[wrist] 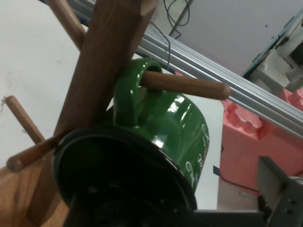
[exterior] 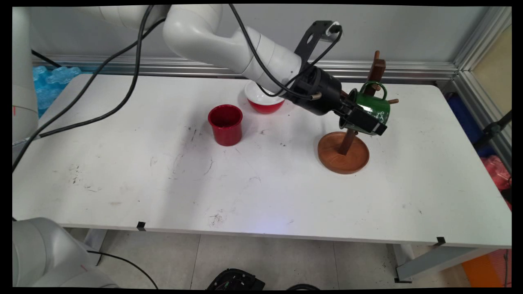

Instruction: Pick up the green mug from the rack, then place the picked object on the table

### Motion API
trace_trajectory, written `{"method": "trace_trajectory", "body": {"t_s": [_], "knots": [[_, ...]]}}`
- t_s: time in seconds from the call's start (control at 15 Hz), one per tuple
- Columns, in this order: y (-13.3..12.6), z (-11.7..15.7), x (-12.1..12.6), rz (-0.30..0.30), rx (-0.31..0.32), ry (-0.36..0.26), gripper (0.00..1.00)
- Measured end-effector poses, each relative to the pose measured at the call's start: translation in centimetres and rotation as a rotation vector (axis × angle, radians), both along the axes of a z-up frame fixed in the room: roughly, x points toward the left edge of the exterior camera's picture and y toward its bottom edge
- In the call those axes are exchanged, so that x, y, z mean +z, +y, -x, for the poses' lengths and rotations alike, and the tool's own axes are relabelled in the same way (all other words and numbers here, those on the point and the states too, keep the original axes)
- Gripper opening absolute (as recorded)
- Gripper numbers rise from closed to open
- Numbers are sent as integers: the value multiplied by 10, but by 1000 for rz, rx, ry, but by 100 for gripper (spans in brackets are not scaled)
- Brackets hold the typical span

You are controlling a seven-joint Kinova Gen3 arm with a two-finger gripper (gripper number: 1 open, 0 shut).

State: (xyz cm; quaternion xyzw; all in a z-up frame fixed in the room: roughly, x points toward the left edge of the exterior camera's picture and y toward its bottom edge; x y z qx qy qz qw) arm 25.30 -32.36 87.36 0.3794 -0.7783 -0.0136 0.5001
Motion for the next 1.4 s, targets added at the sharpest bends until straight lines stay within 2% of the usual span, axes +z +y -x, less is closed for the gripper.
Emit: {"method": "trace_trajectory", "body": {"t_s": [0.07, 0.87, 1.4], "knots": [[-1, 0, -1, -1, -1, 4, 0], [-1, -3, -3, -2, -16, 22, 0], [11, -5, 14, 18, -65, 41, 0]]}}
